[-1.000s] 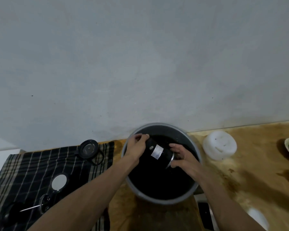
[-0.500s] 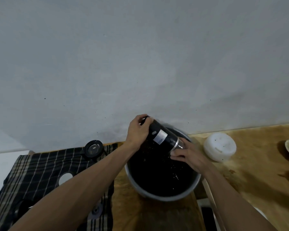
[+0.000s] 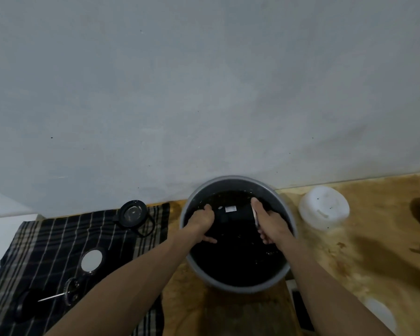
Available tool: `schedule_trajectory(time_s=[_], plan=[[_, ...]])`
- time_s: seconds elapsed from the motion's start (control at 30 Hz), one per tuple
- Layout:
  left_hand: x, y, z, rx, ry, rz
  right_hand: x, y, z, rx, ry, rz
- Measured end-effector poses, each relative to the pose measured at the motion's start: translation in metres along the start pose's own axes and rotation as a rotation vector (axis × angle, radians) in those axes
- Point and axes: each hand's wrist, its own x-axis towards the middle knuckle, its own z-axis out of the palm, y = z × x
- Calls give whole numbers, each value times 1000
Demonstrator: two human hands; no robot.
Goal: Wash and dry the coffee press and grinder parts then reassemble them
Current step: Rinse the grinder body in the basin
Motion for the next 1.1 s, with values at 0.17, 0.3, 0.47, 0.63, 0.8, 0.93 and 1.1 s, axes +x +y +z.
schedule_trajectory(time_s=[0.17,0.3,0.47,0.63,0.8,0.93,1.1], plan=[[15,-6,-2,63,-54,-57,14,3,9,-97,-3,45],[29,-6,-5,128,-60,-49,26,2,18,-117,-4,105],[49,-15,-3,254,-25,-18,41,6,21,-154,-19,161],[51,-17,-1,250,-4,-34,46,5,19,-121,-60,161],[48,-15,-1,23,-46,-176,42,5,16,-8,-20,78],[53,-15,-3,-226,-79,-240,25,3,1,112,-72,-157],[59,-17,-2,-340,-145,-273,0,8,-20,3,-211,-461]])
